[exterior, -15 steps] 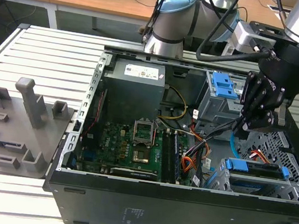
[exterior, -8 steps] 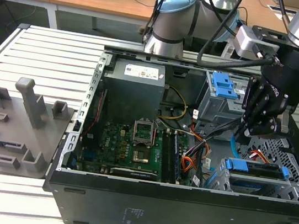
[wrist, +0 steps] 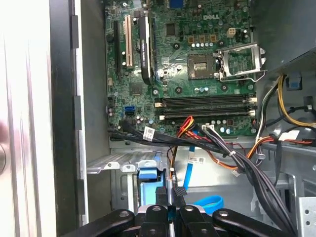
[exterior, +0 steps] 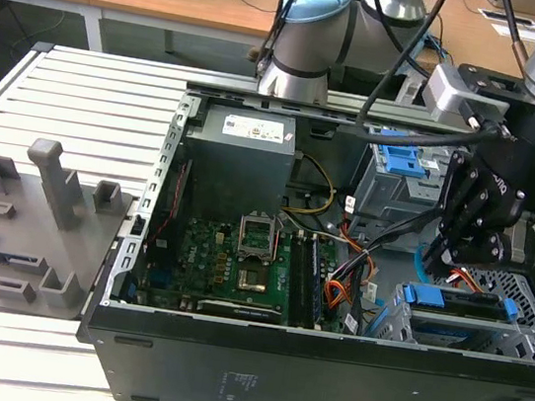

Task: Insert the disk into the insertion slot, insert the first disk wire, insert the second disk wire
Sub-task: 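Insert the second disk wire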

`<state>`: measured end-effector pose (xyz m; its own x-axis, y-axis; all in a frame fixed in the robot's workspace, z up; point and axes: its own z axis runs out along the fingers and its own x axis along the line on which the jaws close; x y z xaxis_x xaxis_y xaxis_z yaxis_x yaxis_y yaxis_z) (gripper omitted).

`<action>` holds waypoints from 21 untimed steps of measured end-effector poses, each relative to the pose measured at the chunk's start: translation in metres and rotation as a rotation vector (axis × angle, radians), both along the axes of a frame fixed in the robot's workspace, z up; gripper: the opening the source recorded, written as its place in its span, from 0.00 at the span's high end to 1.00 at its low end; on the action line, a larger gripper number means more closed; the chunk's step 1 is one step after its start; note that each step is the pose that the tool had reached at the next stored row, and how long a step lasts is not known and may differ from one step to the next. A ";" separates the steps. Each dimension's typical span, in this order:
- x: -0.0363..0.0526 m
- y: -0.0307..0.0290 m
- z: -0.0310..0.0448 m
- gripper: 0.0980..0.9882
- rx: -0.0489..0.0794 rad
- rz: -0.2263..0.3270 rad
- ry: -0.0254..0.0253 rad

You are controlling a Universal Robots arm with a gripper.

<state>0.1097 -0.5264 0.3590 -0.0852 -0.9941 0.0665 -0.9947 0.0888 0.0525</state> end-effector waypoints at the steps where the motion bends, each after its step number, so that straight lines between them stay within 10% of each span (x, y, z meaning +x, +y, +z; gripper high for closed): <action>1: 0.0020 -0.0007 -0.0005 0.93 0.000 0.000 0.0009; 12: 0.0313 -0.0043 -0.0161 0.93 0.001 0.000 0.0124; 21: 0.0335 -0.0103 -0.0191 0.93 0.001 0.000 0.0129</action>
